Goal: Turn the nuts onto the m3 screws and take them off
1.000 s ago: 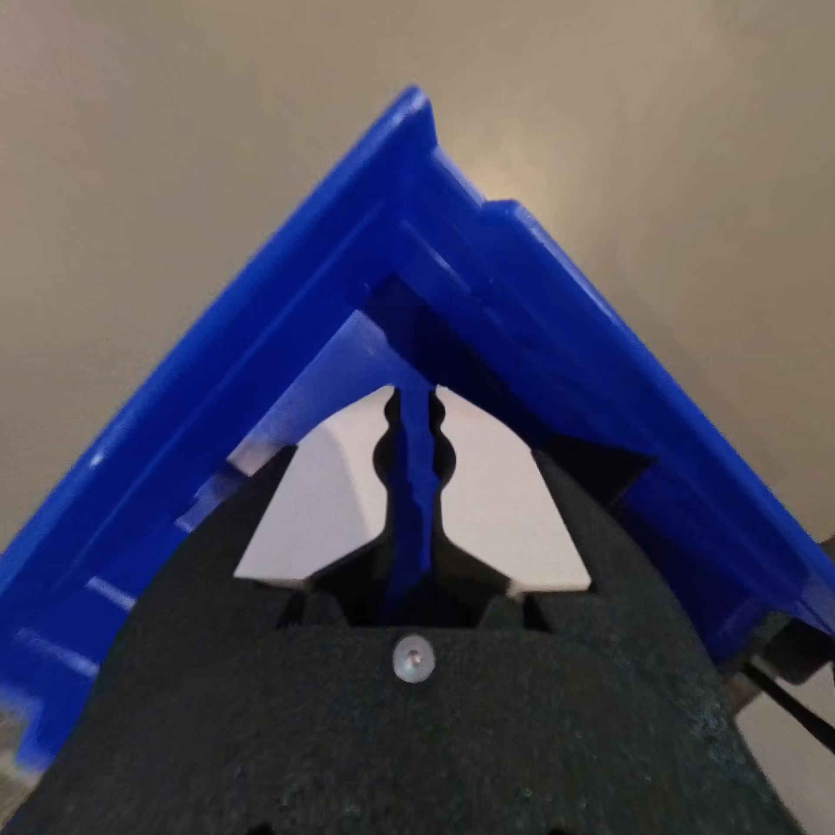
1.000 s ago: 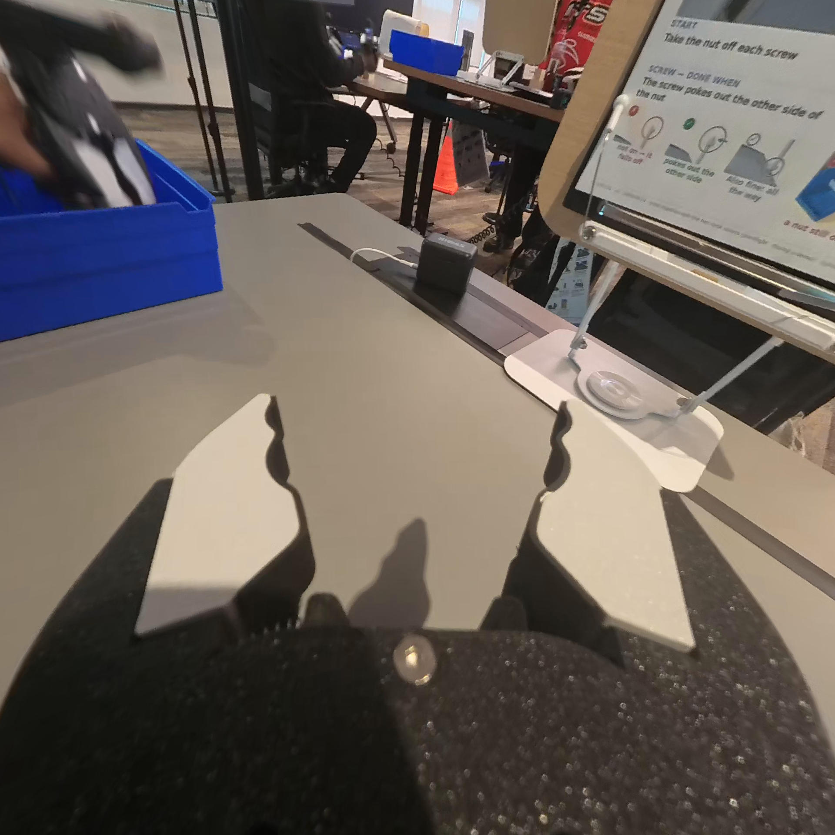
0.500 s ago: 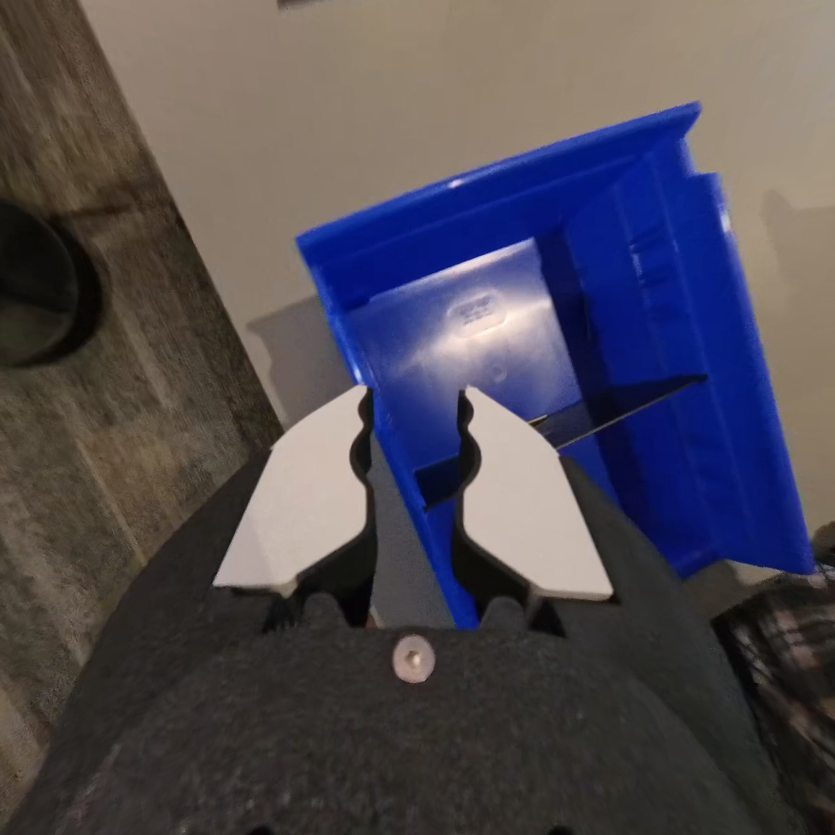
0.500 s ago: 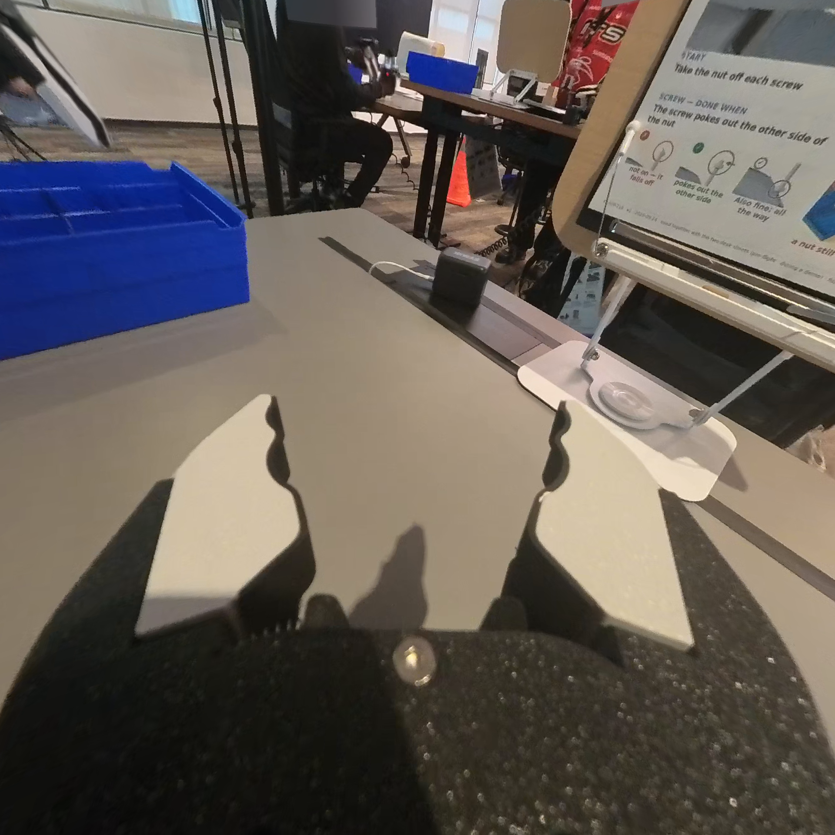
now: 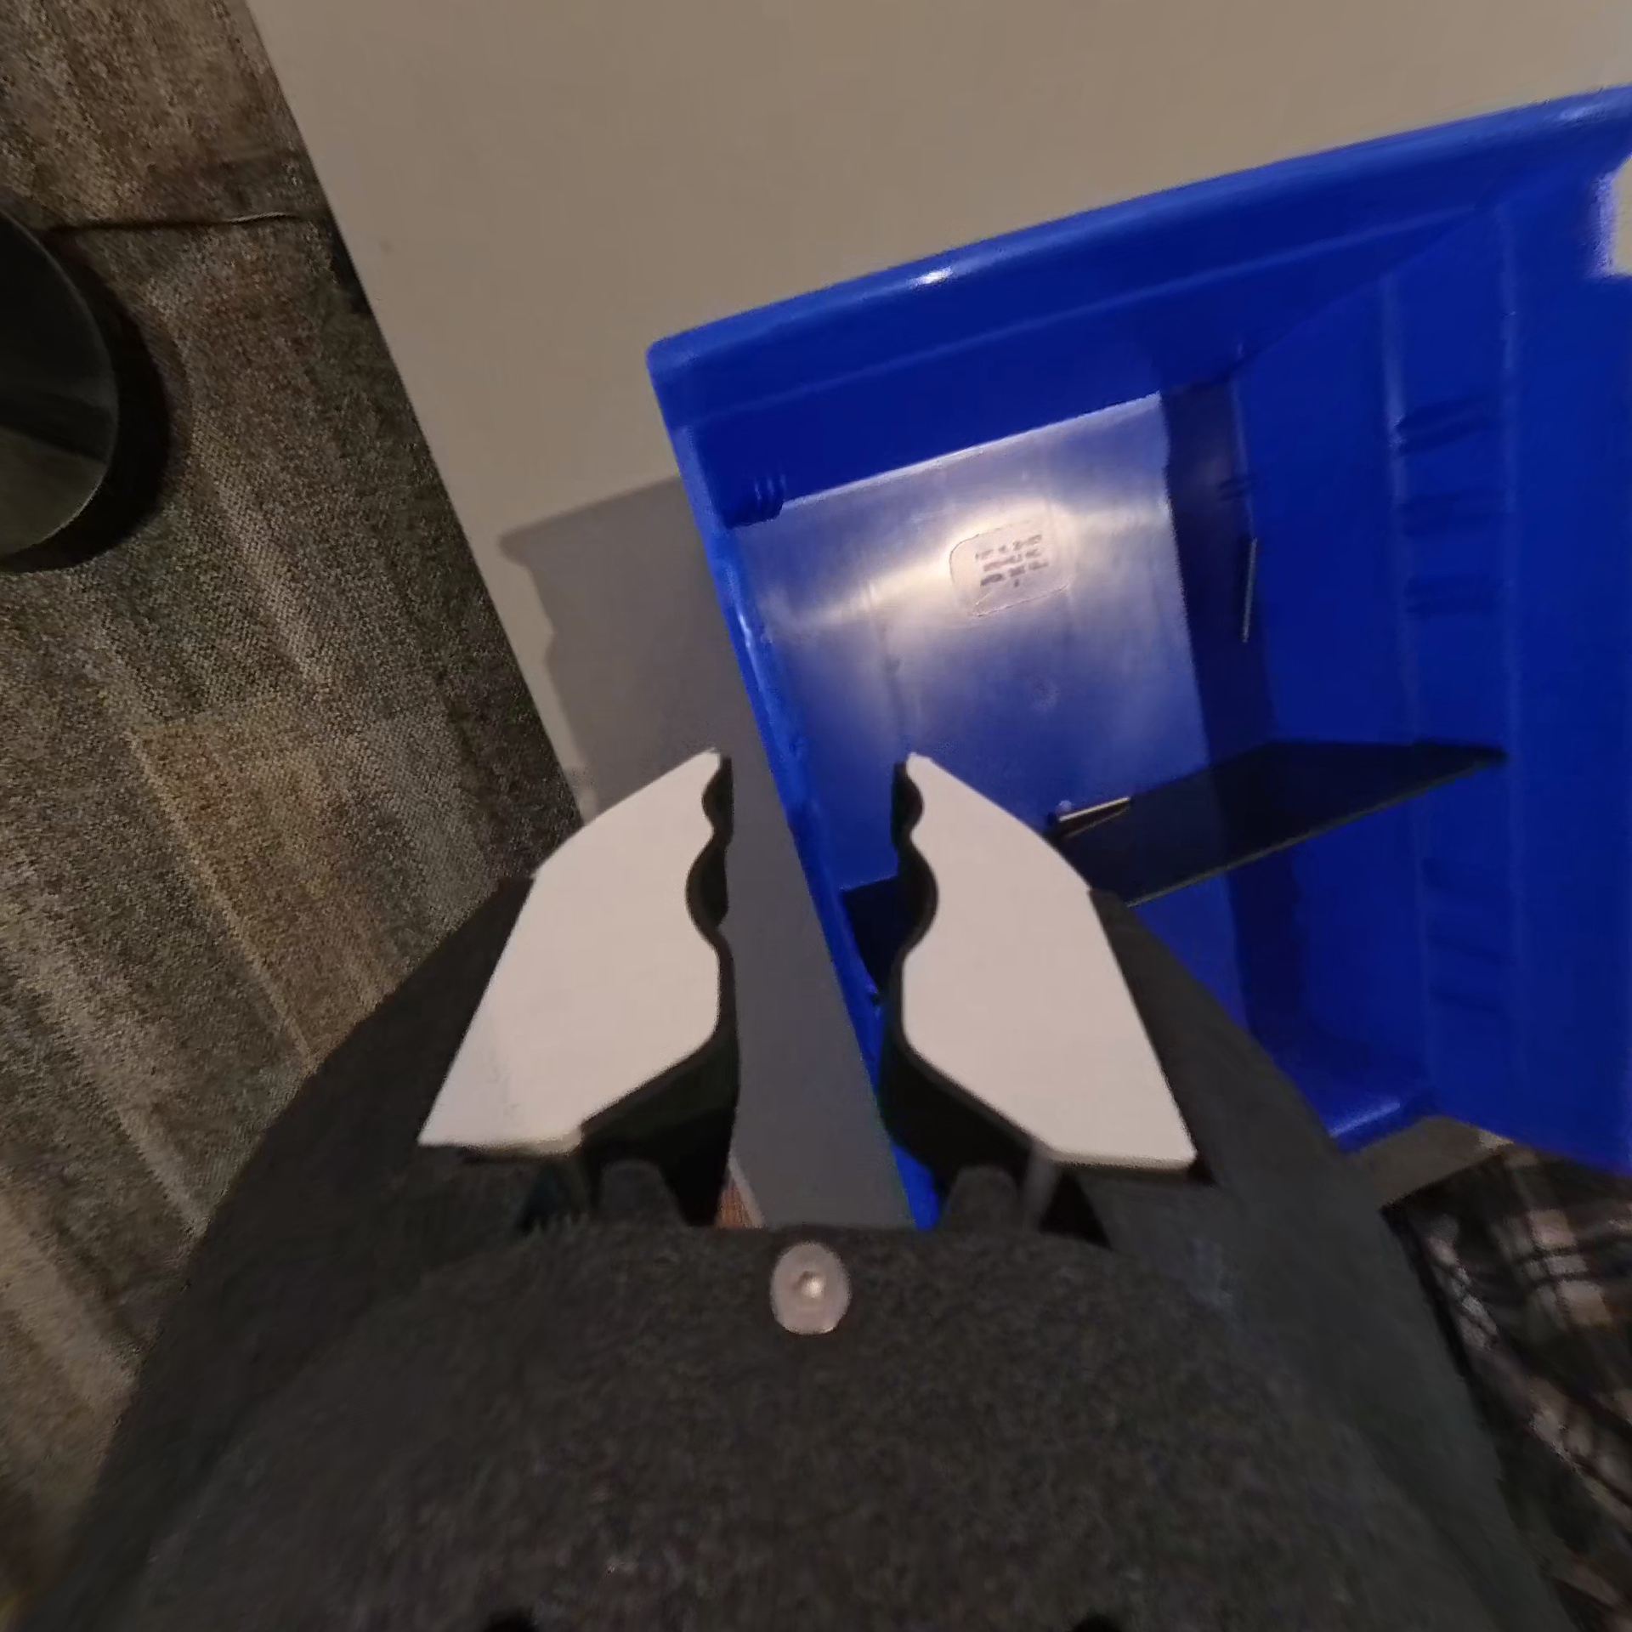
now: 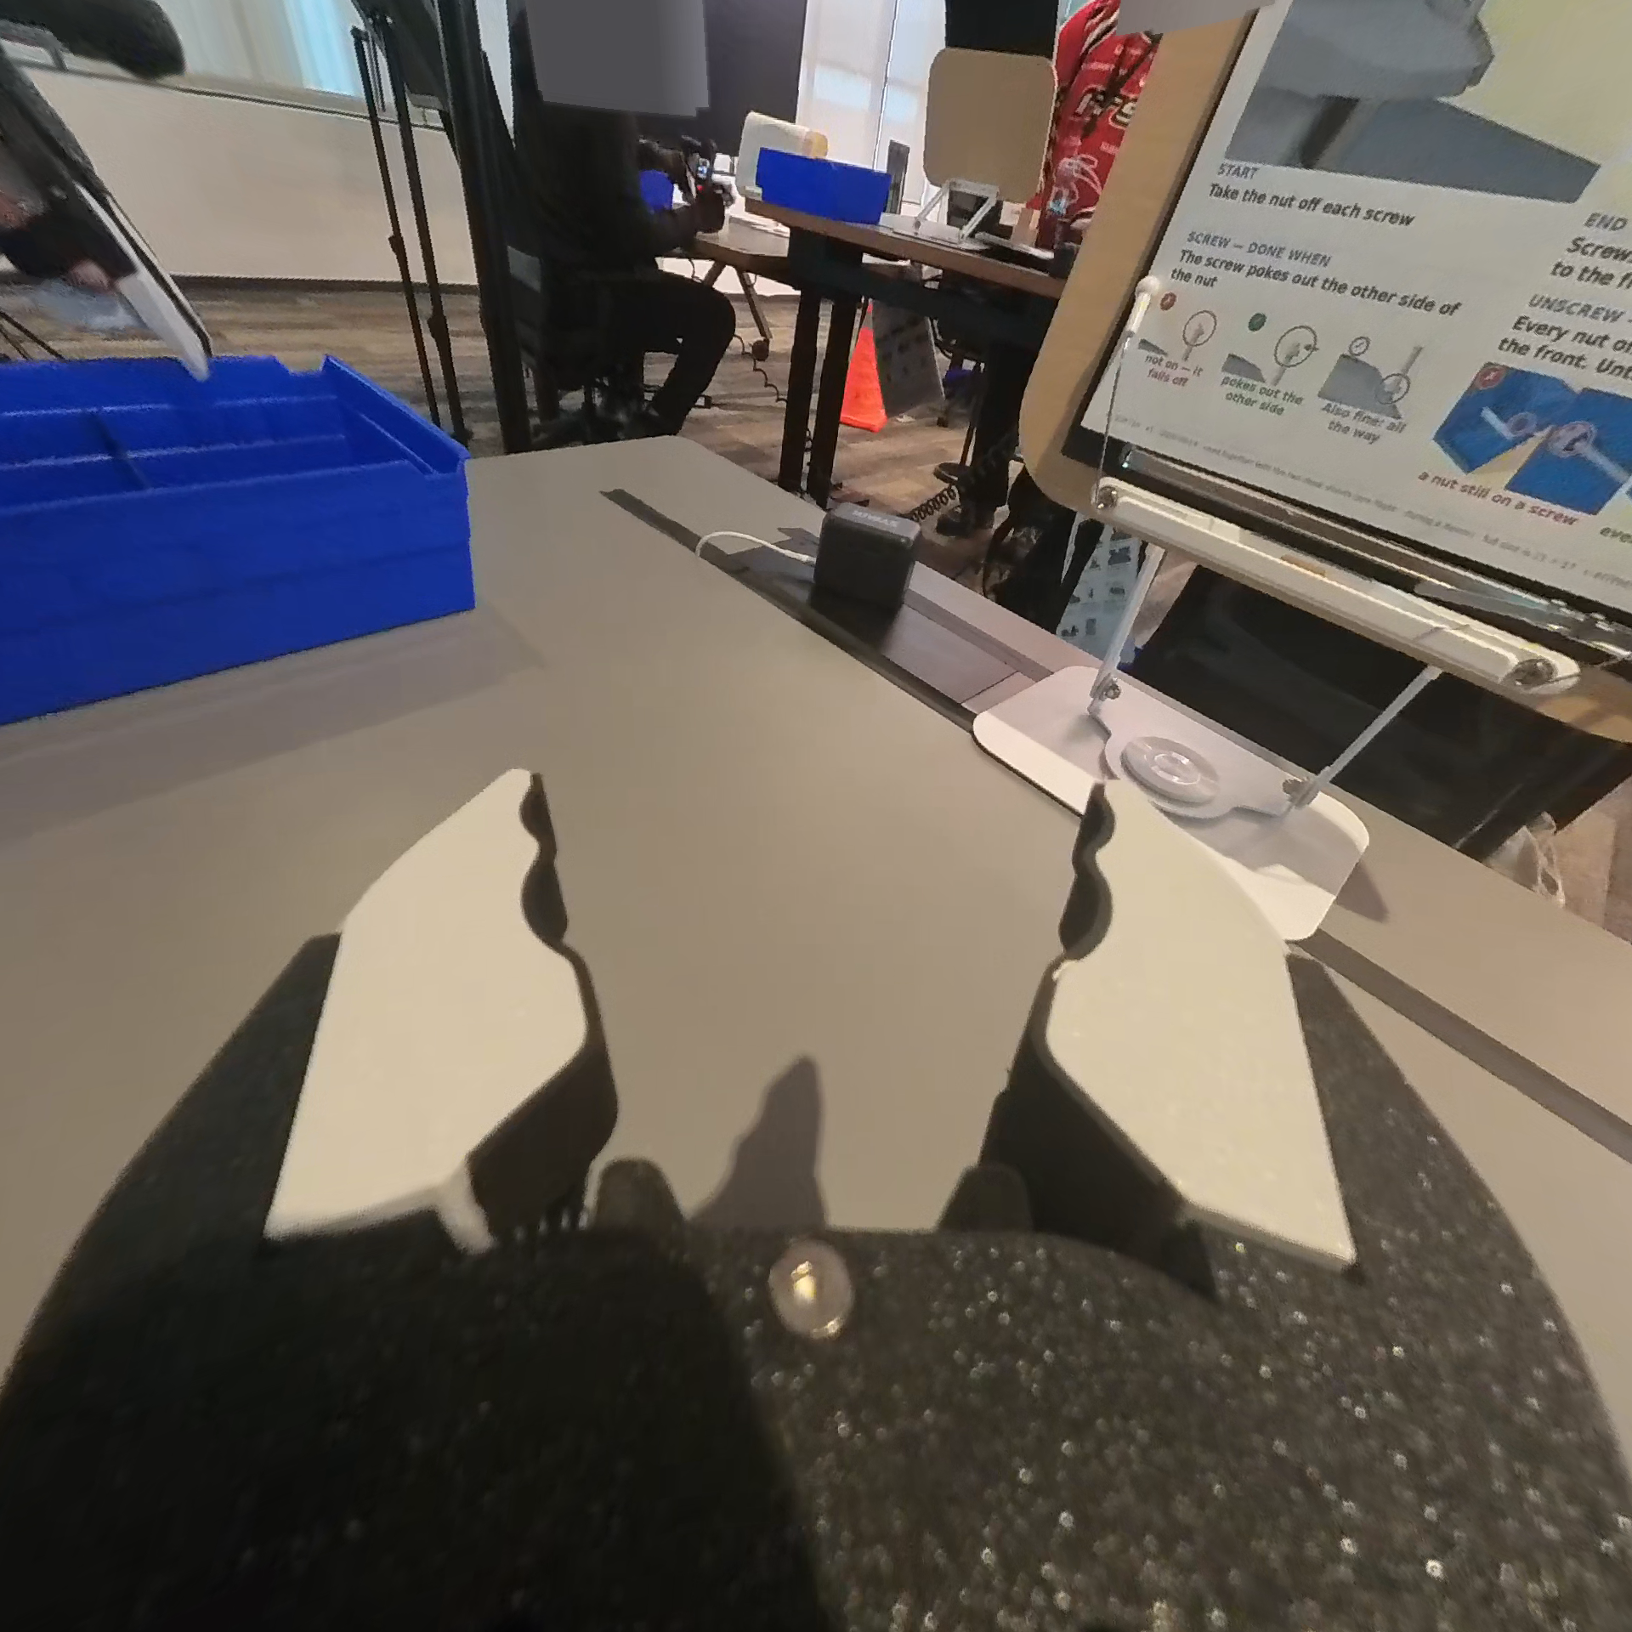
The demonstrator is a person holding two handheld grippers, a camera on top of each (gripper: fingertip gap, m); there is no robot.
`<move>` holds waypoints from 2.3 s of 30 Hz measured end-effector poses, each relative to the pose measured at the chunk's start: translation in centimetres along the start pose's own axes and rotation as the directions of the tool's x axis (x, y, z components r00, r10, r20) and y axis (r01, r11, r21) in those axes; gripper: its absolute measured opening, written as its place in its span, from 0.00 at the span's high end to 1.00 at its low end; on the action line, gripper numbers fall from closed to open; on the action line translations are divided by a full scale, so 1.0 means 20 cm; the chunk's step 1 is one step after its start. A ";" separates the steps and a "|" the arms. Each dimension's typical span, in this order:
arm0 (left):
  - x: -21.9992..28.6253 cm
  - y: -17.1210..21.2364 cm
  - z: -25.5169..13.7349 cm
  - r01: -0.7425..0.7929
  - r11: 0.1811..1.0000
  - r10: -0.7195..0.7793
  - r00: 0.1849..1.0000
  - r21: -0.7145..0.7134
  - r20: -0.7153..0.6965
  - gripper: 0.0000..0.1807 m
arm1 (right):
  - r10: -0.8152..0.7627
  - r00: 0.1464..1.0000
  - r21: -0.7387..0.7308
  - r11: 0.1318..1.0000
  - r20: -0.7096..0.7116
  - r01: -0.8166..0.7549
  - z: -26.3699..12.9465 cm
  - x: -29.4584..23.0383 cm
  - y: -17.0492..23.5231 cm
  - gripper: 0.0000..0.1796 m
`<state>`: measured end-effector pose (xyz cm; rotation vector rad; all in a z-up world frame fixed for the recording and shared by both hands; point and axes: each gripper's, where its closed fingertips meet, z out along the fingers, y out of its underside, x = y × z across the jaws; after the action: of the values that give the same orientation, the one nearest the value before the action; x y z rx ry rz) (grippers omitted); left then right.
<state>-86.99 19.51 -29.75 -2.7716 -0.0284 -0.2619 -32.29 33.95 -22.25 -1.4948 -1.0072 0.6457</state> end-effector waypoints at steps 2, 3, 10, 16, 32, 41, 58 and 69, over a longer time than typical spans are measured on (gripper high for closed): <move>0.00 0.02 0.03 -0.010 1.000 0.009 1.000 -0.030 -0.008 0.89 | 0.005 1.000 0.002 1.000 -0.001 -0.005 0.00 0.00 0.00 0.38; 0.00 0.03 0.05 -0.014 0.999 0.014 1.000 -0.048 -0.011 0.91 | 0.005 1.000 0.002 1.000 -0.003 -0.005 -0.01 0.01 0.00 0.38; -0.01 0.07 0.10 -0.002 0.995 -0.007 0.997 -0.100 -0.083 0.95 | 0.009 1.000 -0.004 1.000 -0.007 -0.009 0.00 0.02 0.00 0.39; -0.10 0.06 0.09 0.025 0.998 -0.032 0.992 -0.061 -0.121 0.98 | 0.004 1.000 0.000 1.000 -0.008 -0.004 0.01 0.00 -0.01 0.39; -0.10 0.07 0.09 0.101 0.982 -0.120 0.986 -0.158 -0.116 0.97 | 0.006 1.000 -0.001 1.000 -0.016 -0.006 -0.02 0.00 -0.01 0.39; -0.06 0.12 0.03 0.057 0.916 -0.049 0.998 -0.398 0.032 0.99 | 0.019 1.000 0.007 1.000 -0.007 -0.019 -0.02 -0.01 0.01 0.40; -0.03 0.08 0.10 0.080 0.920 -0.090 0.996 -0.384 -0.007 0.98 | 0.052 0.999 0.019 0.998 -0.009 -0.052 -0.05 0.02 0.04 0.40; 0.00 0.00 0.05 0.088 0.970 -0.112 0.989 -0.228 -0.095 0.84 | 0.021 0.999 0.000 1.000 0.029 -0.021 0.04 -0.05 0.00 0.40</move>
<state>-86.88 19.91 -30.65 -2.9792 -0.1191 -0.4666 -33.45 33.51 -22.47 -1.5009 -1.0147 0.6848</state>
